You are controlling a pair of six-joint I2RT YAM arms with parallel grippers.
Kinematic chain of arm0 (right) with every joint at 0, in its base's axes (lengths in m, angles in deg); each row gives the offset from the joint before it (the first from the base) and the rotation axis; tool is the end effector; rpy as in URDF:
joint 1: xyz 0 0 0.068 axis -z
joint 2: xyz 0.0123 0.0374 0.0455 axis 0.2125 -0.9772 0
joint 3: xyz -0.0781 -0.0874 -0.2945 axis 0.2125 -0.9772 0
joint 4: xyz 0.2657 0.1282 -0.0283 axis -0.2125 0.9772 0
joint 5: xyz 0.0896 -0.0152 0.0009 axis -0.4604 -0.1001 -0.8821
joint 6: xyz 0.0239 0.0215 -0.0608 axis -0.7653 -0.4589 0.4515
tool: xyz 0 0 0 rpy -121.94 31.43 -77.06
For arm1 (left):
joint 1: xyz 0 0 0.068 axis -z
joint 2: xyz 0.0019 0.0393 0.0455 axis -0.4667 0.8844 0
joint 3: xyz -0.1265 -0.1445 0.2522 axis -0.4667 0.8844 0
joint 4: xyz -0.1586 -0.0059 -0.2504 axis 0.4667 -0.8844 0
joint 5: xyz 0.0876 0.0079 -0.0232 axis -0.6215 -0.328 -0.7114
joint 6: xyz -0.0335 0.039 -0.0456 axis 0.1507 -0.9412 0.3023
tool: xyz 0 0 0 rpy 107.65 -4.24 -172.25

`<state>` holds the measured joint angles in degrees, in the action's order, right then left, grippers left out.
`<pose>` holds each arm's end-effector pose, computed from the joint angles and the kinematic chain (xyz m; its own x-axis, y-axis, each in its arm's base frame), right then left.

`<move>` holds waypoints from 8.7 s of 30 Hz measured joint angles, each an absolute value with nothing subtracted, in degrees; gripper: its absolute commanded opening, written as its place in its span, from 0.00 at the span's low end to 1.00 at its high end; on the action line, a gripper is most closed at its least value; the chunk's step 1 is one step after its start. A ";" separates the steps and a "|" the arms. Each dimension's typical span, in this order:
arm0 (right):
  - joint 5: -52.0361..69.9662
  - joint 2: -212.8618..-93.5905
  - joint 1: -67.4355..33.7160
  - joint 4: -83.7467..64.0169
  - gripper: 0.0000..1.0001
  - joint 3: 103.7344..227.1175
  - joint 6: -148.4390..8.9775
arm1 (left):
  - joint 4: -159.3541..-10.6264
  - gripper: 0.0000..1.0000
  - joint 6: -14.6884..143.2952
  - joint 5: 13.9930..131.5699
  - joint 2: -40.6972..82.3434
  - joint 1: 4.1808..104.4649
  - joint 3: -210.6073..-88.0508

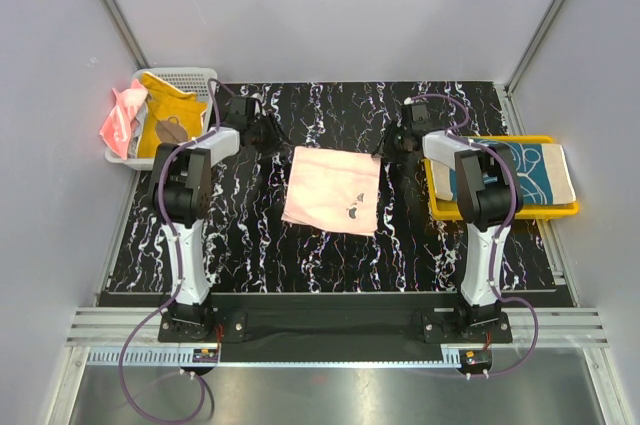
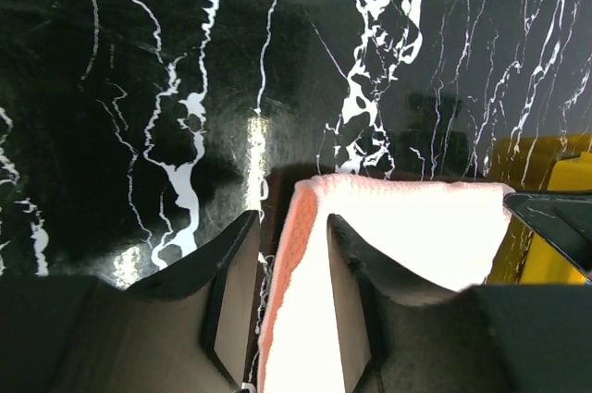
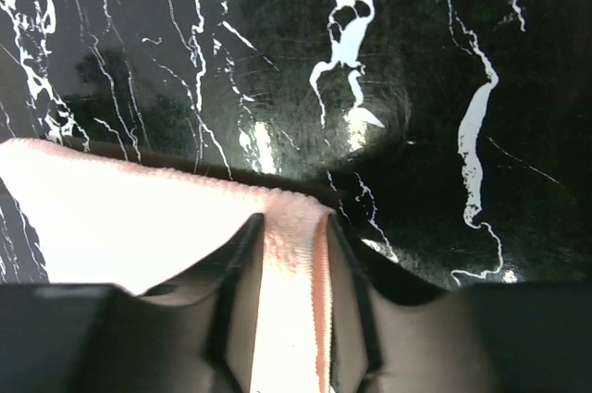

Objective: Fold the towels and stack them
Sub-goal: Fold the towel

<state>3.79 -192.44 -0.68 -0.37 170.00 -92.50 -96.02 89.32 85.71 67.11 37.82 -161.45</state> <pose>0.4967 0.1269 0.1466 -0.8271 0.3038 -0.4729 0.0591 0.8837 0.4643 0.5185 -0.1118 0.1622 -0.8149 -0.4208 -0.3985 -0.0974 0.7773 -0.6216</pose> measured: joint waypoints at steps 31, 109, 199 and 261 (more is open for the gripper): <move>13.01 -187.76 -3.11 0.61 0.46 165.38 -89.53 | -108.44 0.49 72.27 88.01 72.70 40.99 -172.05; 22.96 -199.98 -9.08 9.72 0.21 185.91 -78.93 | -108.15 0.21 78.02 60.47 73.73 46.94 -173.76; 10.87 -155.02 -7.85 -14.08 0.06 130.59 -93.50 | -73.73 0.04 84.30 75.90 31.30 52.23 -114.81; 14.04 -164.72 -12.03 -5.25 0.44 135.46 -96.83 | -81.75 0.09 95.12 66.19 39.26 57.93 -119.16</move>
<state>14.04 -164.72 -12.03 -5.25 135.46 -96.83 -81.75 95.12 66.19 39.26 57.93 -119.16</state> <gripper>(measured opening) 0.433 0.098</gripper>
